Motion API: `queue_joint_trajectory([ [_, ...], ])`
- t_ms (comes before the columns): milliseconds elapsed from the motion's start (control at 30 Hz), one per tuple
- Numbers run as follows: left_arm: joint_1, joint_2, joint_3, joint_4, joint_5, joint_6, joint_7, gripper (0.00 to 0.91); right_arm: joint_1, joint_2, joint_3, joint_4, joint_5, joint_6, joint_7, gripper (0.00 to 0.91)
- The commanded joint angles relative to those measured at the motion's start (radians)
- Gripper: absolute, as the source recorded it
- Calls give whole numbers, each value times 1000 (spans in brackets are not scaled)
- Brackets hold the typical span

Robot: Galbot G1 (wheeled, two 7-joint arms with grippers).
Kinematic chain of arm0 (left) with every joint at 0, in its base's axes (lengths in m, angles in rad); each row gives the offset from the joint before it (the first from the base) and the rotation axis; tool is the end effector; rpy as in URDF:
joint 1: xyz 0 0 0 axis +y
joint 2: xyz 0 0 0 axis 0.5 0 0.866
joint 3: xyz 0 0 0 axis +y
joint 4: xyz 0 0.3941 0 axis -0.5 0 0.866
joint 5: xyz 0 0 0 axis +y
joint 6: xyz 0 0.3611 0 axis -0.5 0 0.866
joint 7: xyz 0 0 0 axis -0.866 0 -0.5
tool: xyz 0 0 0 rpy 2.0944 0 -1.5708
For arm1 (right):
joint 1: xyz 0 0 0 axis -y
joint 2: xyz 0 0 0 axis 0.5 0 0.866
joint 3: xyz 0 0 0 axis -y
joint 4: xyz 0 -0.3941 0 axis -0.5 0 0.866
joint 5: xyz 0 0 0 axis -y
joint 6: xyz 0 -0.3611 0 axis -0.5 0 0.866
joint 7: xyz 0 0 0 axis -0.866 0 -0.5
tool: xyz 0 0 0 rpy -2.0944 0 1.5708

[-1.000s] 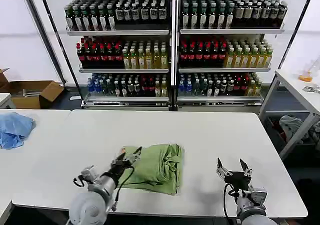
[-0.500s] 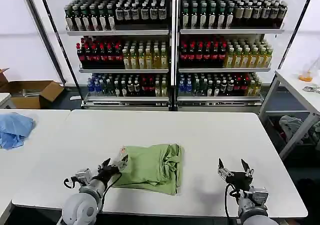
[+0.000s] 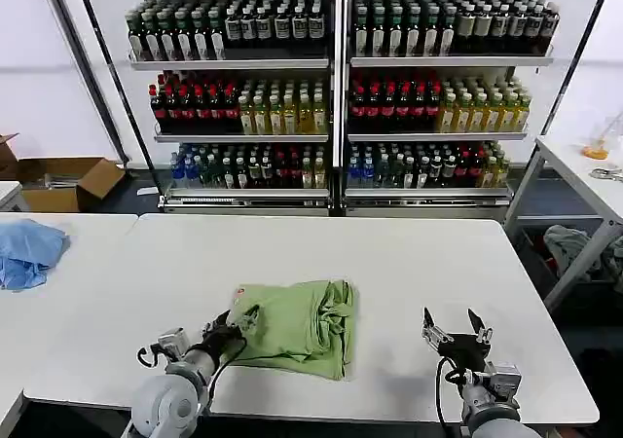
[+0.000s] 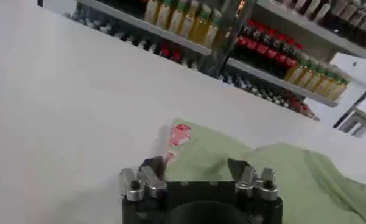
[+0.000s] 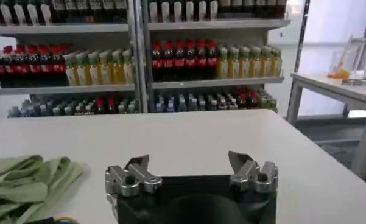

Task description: Fold and organize the clothes.

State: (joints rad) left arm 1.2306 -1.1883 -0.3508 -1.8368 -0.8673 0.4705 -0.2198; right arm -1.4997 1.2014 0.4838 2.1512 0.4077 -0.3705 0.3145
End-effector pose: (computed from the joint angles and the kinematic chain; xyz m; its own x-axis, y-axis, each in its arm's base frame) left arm 0.2828 0.0561 -0.3575 -0.8354 0.2547 0.4871 0.0388 0.9113 -0.4099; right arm 0.1895 -0.0596 -0.3003 -0.9533 0.0580 0.2964 0.0614 0.9981 0.0024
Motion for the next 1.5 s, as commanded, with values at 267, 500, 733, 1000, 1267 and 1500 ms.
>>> queue_joint_trajectory([
  [267,-8,-32,-38,23,-223,-22,7,20,-5,6,3,8,-3,-1,4,907],
  [500,-7,-56,-73,19,-340,-22,7,20,-14,6,12,18,-3,-3,6,907],
  [733,-7,-69,-131,5,-438,-16,7,20,-21,9,18,27,-3,-5,7,907],
  [1000,2,55,-379,-42,-528,-1,-25,20,-19,6,29,30,2,-5,7,907],
  [1267,1,331,-683,-114,-526,71,-77,20,10,3,16,24,10,-5,6,907],
  [1500,-27,376,-534,-273,-311,106,-54,20,8,-1,16,33,13,-4,5,907],
])
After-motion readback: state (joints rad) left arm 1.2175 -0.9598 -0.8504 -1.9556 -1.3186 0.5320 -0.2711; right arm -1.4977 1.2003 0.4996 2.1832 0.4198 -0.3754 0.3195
